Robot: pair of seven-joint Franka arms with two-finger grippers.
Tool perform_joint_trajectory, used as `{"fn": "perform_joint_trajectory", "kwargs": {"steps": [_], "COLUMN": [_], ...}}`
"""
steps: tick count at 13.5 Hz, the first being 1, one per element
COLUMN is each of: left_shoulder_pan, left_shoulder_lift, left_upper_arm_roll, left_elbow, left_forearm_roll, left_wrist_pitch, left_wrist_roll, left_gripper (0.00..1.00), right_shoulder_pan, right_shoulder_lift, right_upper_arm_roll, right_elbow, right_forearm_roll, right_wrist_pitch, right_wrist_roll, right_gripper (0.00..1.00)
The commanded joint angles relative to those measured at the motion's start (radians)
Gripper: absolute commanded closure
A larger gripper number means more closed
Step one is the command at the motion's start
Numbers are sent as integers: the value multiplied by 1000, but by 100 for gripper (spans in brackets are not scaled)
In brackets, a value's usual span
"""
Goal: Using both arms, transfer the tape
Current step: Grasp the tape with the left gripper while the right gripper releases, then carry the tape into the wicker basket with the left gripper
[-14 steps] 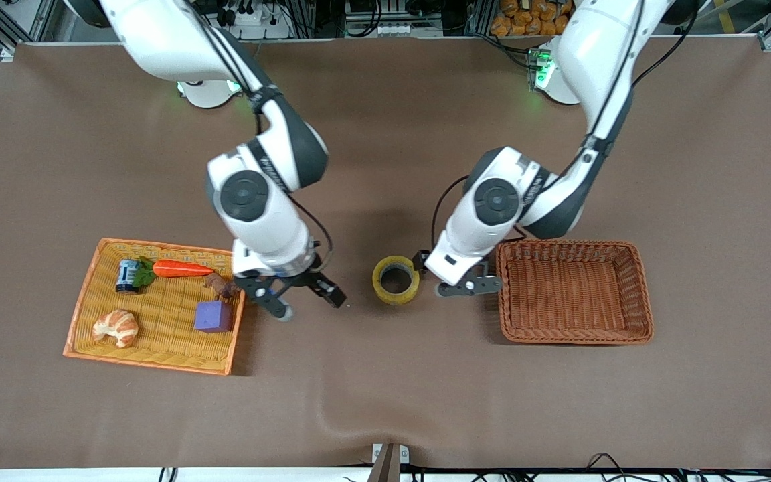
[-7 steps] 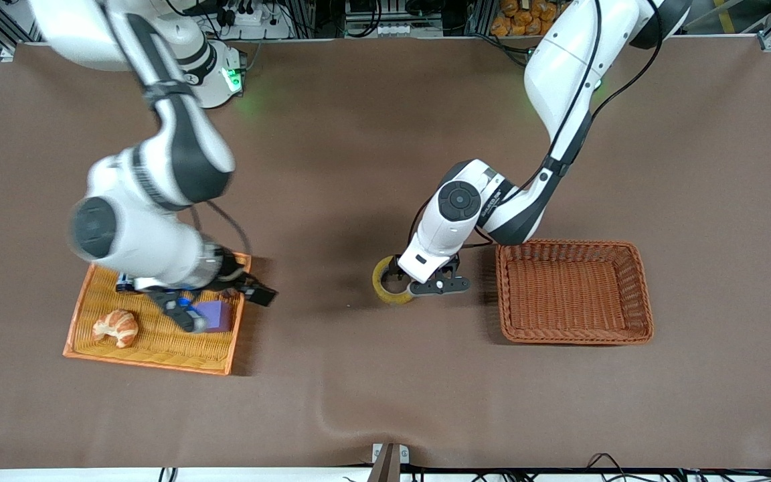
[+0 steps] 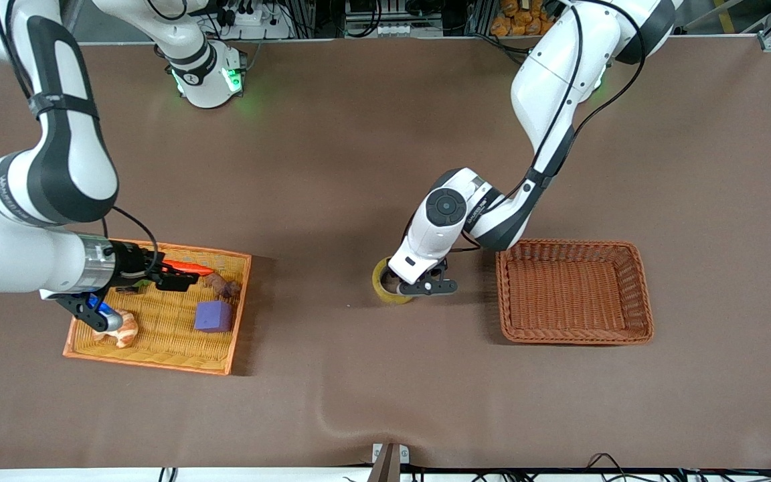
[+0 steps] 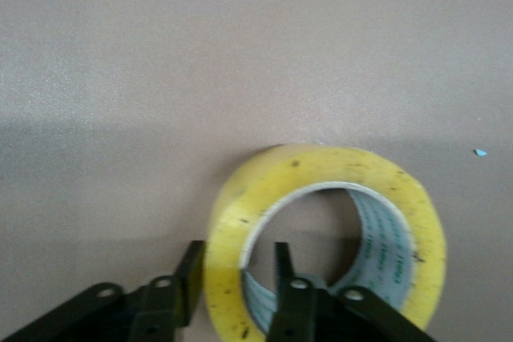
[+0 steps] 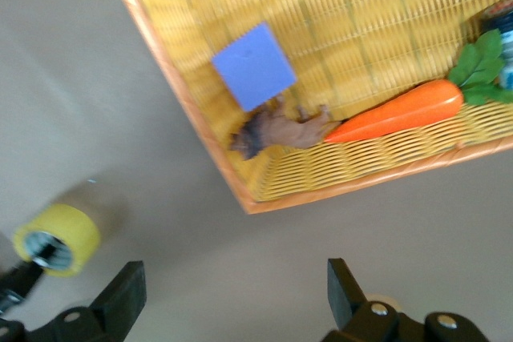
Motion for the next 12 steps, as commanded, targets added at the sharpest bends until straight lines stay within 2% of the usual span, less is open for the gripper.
{"fn": "perform_joint_trajectory", "kwargs": {"steps": [1,3,4,6,8,10,12], "left_shoulder_pan": [0,6,15,70,171,273,342], "left_shoulder_lift": [4,-17,-43,-159,-279,-368,-411], "left_upper_arm_roll": [8,8,8,7,-4,-7,-7], "left_elbow": [21,18,16,-16,-89,-164,-238], "left_forearm_roll": [46,48,48,49,48,34,34], "left_wrist_pitch": [0,-25,-69,-179,-236,-241,-241], "left_wrist_roll": [-29,-29,-31,-12,72,211,337], "left_gripper": [100,100,100,100,100,100,100], "right_shoulder_pan": [-88,-120,-119,-102,-71,-20,-18], "right_shoulder_lift": [-102,-171,-224,-298,-337,-357,-351], "right_upper_arm_roll": [12,12,12,15,18,23,20], "right_elbow": [-165,-258,-312,-370,-363,-287,-231], "right_forearm_roll": [4,-23,-68,-157,-226,-327,-337], "right_wrist_pitch": [13,47,82,125,127,116,75], "right_wrist_roll": [-188,-302,-334,-344,-344,-347,-352], "right_gripper": [0,0,0,0,0,0,0]}}
